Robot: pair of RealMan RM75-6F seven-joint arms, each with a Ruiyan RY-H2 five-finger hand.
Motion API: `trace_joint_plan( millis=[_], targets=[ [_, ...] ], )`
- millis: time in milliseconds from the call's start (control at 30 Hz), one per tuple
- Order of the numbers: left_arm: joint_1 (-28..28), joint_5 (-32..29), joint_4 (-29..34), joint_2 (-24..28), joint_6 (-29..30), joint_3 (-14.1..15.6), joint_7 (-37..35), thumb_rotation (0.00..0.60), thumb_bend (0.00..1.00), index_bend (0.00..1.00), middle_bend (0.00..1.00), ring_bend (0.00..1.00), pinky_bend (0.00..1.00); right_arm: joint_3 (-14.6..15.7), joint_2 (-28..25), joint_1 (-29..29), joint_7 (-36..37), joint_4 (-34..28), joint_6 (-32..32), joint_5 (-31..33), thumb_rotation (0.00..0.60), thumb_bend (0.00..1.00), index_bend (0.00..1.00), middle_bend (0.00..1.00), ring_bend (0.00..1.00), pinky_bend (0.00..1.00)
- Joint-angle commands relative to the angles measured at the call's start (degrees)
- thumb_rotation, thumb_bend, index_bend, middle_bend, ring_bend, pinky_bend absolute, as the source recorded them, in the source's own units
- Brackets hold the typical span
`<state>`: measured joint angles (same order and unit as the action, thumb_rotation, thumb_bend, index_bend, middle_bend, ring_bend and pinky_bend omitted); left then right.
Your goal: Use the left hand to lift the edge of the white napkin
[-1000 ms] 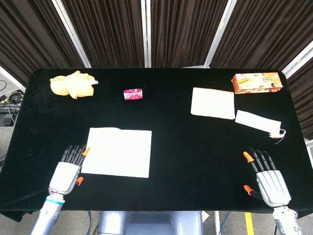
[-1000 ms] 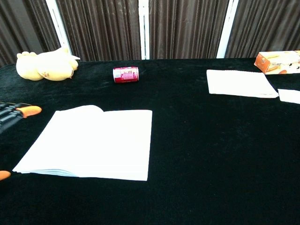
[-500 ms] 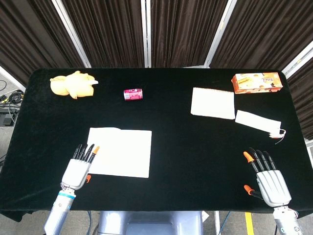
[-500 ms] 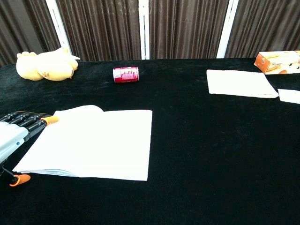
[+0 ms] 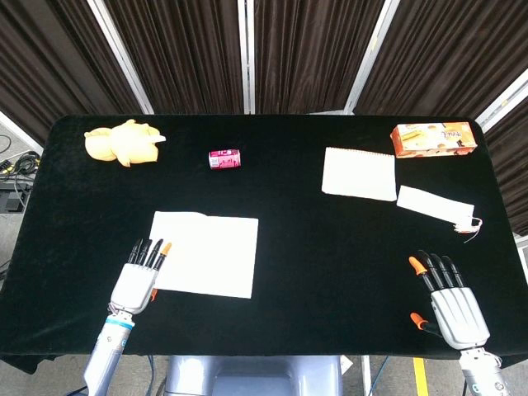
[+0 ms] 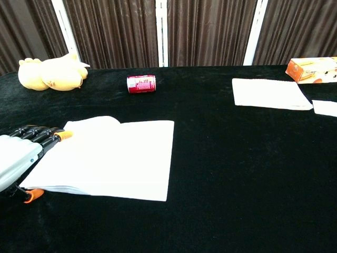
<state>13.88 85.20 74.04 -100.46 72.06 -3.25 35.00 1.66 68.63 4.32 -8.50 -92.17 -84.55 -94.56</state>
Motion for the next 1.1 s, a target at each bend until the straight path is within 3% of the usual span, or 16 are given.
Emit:
trace_joint_plan(
  millis=[33,167,600,1100],
  targets=[
    [0.2,0.2,-0.8,-0.4,0.3,0.3,-0.2,0.600,0.40,0.00,0.00,0.00,0.00,0.0,0.1,0.0,-0.1,0.0,0.1,0.0,0.600,0.05,0.00,0.00,0.00,0.00],
    [0.3,1.4,-1.1,-0.5,1.8,0.5,-1.3,0.600,0.48,0.00,0.00,0.00,0.00,0.0,0.1,0.0,-0.1,0.1,0.1,0.1,0.600,0.04,0.00,0.00,0.00,0.00],
    [0.8,8.8,1.3,0.9,9.7,1.4,-3.2,0.600,0.48,0.00,0.00,0.00,0.00,0.0,0.2,0.0,-0.2,0.0,0.0,0.0,0.600,0.04,0.00,0.00,0.00,0.00],
    [6.8,12.5,3.0,-3.8,9.6,-2.8,-1.7,0.600,0.47,0.00,0.00,0.00,0.00,-0.2,-0.3,-0.2,0.5,-0.8,-0.6,0.1,0.600,0.04,0.00,0.00,0.00,0.00]
  ],
)
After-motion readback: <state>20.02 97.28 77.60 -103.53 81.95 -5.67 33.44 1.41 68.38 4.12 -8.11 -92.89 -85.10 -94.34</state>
